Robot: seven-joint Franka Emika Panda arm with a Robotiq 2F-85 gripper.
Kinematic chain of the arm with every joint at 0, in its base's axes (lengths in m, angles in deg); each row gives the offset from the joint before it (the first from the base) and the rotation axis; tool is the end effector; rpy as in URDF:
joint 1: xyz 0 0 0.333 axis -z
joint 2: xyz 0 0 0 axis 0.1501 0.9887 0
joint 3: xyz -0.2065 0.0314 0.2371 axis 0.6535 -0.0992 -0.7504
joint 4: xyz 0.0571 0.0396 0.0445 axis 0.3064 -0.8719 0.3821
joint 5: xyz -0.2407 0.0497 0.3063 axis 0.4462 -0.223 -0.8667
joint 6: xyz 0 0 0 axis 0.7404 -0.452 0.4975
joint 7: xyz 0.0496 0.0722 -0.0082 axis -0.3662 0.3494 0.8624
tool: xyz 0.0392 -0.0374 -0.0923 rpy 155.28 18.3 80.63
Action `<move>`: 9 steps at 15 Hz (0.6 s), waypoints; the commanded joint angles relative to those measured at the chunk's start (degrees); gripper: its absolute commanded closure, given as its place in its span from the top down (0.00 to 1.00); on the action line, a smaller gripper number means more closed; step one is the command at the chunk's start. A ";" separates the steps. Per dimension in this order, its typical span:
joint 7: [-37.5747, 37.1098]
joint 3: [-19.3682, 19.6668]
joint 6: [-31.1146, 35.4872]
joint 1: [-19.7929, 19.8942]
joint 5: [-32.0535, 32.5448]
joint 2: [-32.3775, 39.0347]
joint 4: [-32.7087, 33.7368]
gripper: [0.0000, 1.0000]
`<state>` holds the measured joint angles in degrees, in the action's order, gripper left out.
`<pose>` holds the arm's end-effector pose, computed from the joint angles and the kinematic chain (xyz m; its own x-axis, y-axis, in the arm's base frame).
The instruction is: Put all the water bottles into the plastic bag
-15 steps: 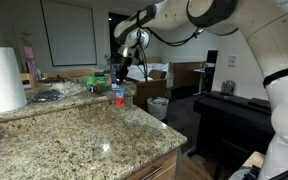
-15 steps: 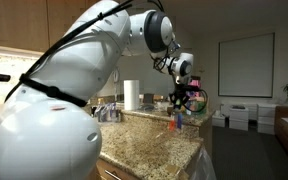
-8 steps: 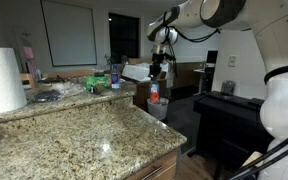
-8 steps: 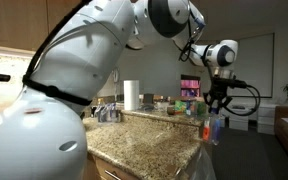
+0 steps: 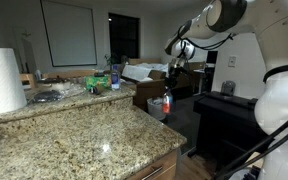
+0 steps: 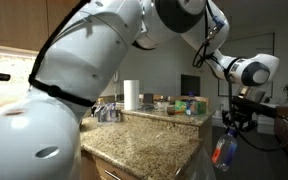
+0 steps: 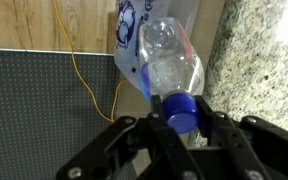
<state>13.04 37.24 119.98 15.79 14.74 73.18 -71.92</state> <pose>0.6280 -0.2800 0.3290 0.9934 0.0835 0.0781 0.1046 -0.9398 -0.3253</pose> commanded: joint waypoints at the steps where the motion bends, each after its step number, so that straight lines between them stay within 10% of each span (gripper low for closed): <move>1: 1.72 -1.39 9.06 -0.16 -5.50 -0.54 -6.18 0.12; 9: 2.10 -6.35 19.81 -3.07 -6.16 1.48 -13.41 0.12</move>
<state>13.04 31.89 137.13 13.12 9.80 75.40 -81.80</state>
